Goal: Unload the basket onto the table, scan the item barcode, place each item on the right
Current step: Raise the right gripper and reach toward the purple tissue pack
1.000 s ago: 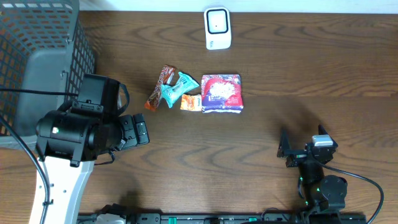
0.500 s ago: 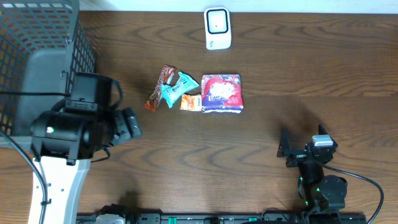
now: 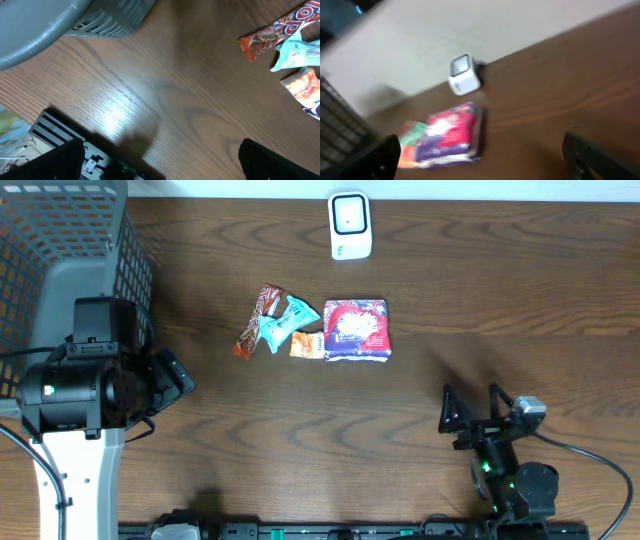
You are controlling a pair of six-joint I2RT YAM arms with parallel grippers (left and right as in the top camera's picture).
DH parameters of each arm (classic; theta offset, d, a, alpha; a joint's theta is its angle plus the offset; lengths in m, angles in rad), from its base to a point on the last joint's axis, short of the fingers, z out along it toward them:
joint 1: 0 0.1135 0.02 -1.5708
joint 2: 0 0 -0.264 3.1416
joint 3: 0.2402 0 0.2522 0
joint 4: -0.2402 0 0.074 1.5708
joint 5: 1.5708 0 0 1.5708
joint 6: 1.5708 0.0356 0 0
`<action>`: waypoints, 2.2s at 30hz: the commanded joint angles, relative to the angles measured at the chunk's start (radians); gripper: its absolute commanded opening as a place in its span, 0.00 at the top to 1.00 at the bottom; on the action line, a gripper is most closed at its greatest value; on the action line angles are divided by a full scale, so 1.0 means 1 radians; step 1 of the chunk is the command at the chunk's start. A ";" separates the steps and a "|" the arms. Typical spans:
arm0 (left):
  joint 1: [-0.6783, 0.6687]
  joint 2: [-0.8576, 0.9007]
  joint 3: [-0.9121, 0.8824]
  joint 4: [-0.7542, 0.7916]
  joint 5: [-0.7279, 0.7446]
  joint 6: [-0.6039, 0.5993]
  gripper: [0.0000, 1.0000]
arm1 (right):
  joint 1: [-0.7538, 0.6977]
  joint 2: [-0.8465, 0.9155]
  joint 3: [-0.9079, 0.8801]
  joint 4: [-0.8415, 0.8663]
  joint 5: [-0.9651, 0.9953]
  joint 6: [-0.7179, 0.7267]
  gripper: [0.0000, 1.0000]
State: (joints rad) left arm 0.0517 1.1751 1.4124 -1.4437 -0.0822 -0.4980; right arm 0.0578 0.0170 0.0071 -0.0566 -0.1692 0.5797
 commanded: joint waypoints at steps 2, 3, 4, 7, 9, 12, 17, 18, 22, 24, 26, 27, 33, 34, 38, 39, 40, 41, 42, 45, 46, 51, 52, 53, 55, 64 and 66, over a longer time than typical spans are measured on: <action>0.005 0.000 -0.011 -0.007 -0.016 -0.013 0.02 | 0.008 -0.004 -0.001 0.005 -0.135 0.363 0.01; 0.005 0.000 -0.011 -0.007 -0.016 -0.013 0.02 | 0.008 -0.004 -0.001 0.007 -0.156 0.387 0.01; 0.005 0.000 -0.011 -0.007 -0.016 -0.013 0.02 | 0.008 -0.004 -0.001 0.011 -0.170 0.417 0.01; 0.005 0.000 -0.011 -0.007 -0.016 -0.013 0.02 | 0.008 -0.004 -0.001 0.012 -0.174 0.525 0.01; 0.005 0.000 -0.011 -0.007 -0.016 -0.013 0.02 | 0.008 -0.004 -0.001 0.018 -0.186 0.552 0.01; 0.005 0.000 -0.011 -0.007 -0.016 -0.013 0.02 | 0.008 -0.004 -0.001 0.069 -0.241 0.526 0.01; 0.005 0.000 -0.011 -0.007 -0.016 -0.013 0.02 | 0.008 -0.004 -0.001 0.173 -0.294 0.509 0.01; 0.005 0.000 -0.011 -0.007 -0.016 -0.013 0.02 | 0.008 -0.004 -0.001 0.192 -0.301 0.501 0.01; 0.005 0.000 -0.011 -0.007 -0.016 -0.013 0.02 | 0.008 -0.004 0.006 0.230 -0.308 0.470 0.01; 0.005 0.000 -0.011 -0.007 -0.016 -0.013 0.02 | 0.008 -0.004 0.021 0.230 -0.308 0.430 0.01; 0.005 0.000 -0.011 -0.007 -0.016 -0.012 0.02 | 0.008 -0.004 0.039 0.229 -0.307 0.392 0.01; 0.005 0.000 -0.011 -0.007 -0.016 -0.013 0.02 | 0.008 -0.003 0.050 0.229 -0.307 0.369 0.01; 0.005 0.000 -0.011 -0.007 -0.016 -0.013 0.02 | 0.008 0.045 0.157 0.171 -0.304 0.235 0.01; 0.005 0.000 -0.011 -0.007 -0.016 -0.013 0.02 | 0.008 0.067 0.179 0.153 -0.304 0.212 0.01; 0.005 0.000 -0.011 -0.007 -0.016 -0.012 0.02 | 0.008 0.205 0.276 0.081 -0.320 0.117 0.01; 0.005 0.000 -0.011 -0.007 -0.016 -0.013 0.02 | 0.008 0.245 0.298 0.071 -0.333 0.095 0.01; 0.005 0.000 -0.011 -0.007 -0.016 -0.013 0.02 | 0.009 0.287 0.320 0.063 -0.349 0.072 0.01; 0.005 0.000 -0.011 -0.007 -0.016 -0.013 0.02 | 0.009 0.331 0.343 0.058 -0.370 0.048 0.01; 0.005 0.000 -0.011 -0.007 -0.016 -0.013 0.02 | 0.009 0.375 0.367 0.053 -0.393 0.027 0.01; 0.005 0.000 -0.011 -0.007 -0.016 -0.013 0.02 | 0.011 0.510 0.445 0.012 -0.445 -0.032 0.01; 0.005 0.000 -0.011 -0.007 -0.016 -0.013 0.02 | 0.017 0.554 0.473 -0.010 -0.455 -0.053 0.01; 0.005 0.000 -0.011 -0.007 -0.016 -0.013 0.02 | 0.093 0.752 0.602 -0.124 -0.456 -0.166 0.01; 0.005 0.000 -0.011 -0.007 -0.016 -0.012 0.02 | 0.117 0.791 0.625 -0.145 -0.445 -0.181 0.01; 0.005 0.000 -0.011 -0.007 -0.016 -0.013 0.02 | 0.144 0.827 0.649 -0.167 -0.426 -0.191 0.01; 0.005 0.000 -0.011 -0.007 -0.016 -0.013 0.02 | 0.200 0.899 0.695 -0.211 -0.375 -0.213 0.01; 0.005 0.000 -0.011 -0.007 -0.016 -0.012 0.02 | 0.389 1.195 0.924 -0.409 -0.213 -0.252 0.01; 0.005 0.000 -0.011 -0.007 -0.016 -0.012 0.02 | 0.396 1.242 0.961 -0.439 -0.214 -0.256 0.01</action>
State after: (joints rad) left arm 0.0517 1.1755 1.4086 -1.4471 -0.0826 -0.4984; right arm 0.4374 1.2087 0.9016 -0.4725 -0.4259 0.3618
